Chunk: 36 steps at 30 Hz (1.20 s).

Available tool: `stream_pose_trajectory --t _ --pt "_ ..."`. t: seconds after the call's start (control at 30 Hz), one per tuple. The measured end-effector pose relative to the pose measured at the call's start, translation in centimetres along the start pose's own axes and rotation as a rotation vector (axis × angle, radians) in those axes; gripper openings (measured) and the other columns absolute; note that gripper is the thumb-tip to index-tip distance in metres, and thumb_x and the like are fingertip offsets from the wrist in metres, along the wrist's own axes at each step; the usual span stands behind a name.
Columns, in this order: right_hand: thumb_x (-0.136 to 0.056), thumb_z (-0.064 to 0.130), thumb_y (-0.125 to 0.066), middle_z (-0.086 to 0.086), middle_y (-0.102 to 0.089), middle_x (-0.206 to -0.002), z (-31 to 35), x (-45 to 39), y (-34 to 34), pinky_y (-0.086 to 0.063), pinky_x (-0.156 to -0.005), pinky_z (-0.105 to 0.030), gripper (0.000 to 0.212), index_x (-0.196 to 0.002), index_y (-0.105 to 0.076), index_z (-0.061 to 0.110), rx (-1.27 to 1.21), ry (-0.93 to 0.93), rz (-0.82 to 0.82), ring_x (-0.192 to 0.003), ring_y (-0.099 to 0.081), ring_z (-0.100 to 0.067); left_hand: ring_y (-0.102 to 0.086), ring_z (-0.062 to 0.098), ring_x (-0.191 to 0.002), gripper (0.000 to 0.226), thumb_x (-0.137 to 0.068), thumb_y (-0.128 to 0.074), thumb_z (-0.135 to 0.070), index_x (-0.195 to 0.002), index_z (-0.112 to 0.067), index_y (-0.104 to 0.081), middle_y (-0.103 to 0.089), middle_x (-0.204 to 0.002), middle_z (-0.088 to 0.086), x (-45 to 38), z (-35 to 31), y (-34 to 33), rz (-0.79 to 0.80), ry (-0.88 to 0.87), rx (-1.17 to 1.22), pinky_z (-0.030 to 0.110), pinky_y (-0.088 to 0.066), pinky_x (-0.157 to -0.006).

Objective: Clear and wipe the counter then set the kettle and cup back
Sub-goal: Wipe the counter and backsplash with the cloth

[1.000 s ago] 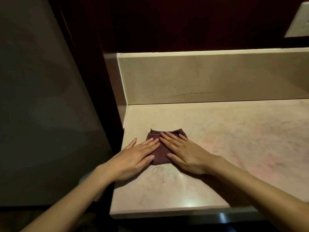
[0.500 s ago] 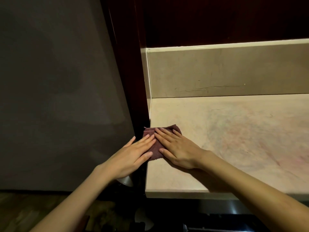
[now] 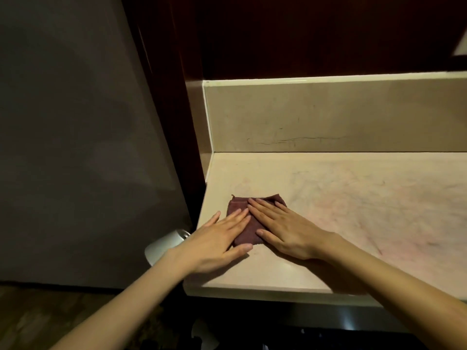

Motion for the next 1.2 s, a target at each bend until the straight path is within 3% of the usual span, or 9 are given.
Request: stream_pose_trajectory --t 0.1,0.3,0.47,0.67,0.9,1.2 --pt "-0.083 0.065 0.004 0.015 0.016 -0.156 -2.8 3.2 0.5 0.013 -0.114 -0.02 0.075 -0.149 0.011 0.03 -0.002 -0.03 0.002 -0.141 0.018 0.004 0.013 -0.004 -0.141 0.069 -0.097 -0.023 -0.057 -0.152 -0.026 0.005 0.012 -0.155 -0.015 -2.4 -3.1 -0.2 0.004 -0.04 0.024 0.028 0.01 -0.118" --pt "-0.083 0.066 0.005 0.021 0.022 -0.153 -8.5 9.5 1.1 0.018 -0.109 -0.012 0.068 -0.143 0.017 0.037 0.029 -0.129 0.012 -0.135 0.025 0.013 0.01 0.0 -0.144 0.075 -0.095 -0.028 -0.06 -0.152 -0.023 0.003 0.008 -0.159 -0.008 -7.1 -9.9 -0.4 0.026 -0.152 0.026 0.029 0.01 -0.117" --pt "-0.073 0.077 0.018 0.023 0.023 -0.151 -12.7 15.1 1.5 0.02 -0.106 -0.008 0.077 -0.141 0.02 0.041 0.025 -0.232 0.014 -0.134 0.025 0.015 0.008 0.004 -0.146 0.08 -0.094 -0.028 -0.063 -0.153 -0.019 0.003 0.008 -0.16 -0.005 -10.7 -15.4 -0.7 0.043 -0.238 0.006 0.034 0.009 -0.118" --pt "-0.07 0.078 0.021 0.026 0.026 -0.147 -15.3 20.0 1.8 0.022 -0.104 -0.006 0.077 -0.138 0.022 0.043 0.029 -0.346 0.023 -0.133 0.026 0.016 0.006 0.005 -0.146 0.086 -0.091 -0.033 -0.068 -0.153 -0.018 0.0 0.007 -0.16 -0.005 -13.1 -20.3 -1.2 0.051 -0.33 0.011 0.039 0.008 -0.119" --pt "-0.075 0.076 0.016 0.022 0.023 -0.15 -14.1 19.7 1.5 0.023 -0.104 -0.008 0.077 -0.142 0.017 0.039 0.015 -0.382 -0.008 -0.133 0.027 0.015 0.006 0.003 -0.146 0.073 -0.096 -0.023 -0.061 -0.153 -0.022 0.0 0.006 -0.159 -0.008 -12.5 -19.4 -1.2 0.065 -0.339 -0.003 0.039 0.007 -0.12" --pt "-0.085 0.064 0.001 0.015 0.02 -0.155 -5.8 12.4 0.2 0.014 -0.115 -0.02 0.072 -0.148 0.011 0.031 -0.022 -0.237 -0.011 -0.14 0.022 0.005 0.006 -0.004 -0.143 0.061 -0.098 -0.02 -0.053 -0.152 -0.029 -0.003 0.004 -0.158 -0.015 -5.6 -10.5 -1.1 0.039 -0.244 0.049 0.033 0.011 -0.118"
Point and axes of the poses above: each hand's wrist, its own x-axis away from the middle knuckle, its own y-axis out of the back of the hand, z = x × y, the point moved 9 cm from there along -x, towards the middle knuckle
